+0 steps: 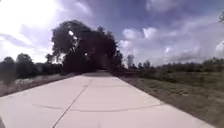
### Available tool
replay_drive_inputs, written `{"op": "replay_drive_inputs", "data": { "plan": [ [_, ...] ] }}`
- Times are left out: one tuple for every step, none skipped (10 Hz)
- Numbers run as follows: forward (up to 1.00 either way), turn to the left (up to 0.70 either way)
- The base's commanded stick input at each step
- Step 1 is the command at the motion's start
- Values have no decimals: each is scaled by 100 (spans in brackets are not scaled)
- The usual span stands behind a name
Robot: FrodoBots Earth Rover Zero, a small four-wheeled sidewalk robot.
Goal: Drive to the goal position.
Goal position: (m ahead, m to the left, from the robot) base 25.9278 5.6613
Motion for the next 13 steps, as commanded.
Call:
{"op": "replay_drive_inputs", "data": {
  "plan": [
    [100, 0],
    [100, 0],
    [100, 0],
    [100, 0],
    [100, 0],
    [100, 0],
    [100, 0],
    [100, 0],
    [100, 0],
    [100, 0],
    [100, 0],
    [100, 0],
    [100, 0]
  ]
}}
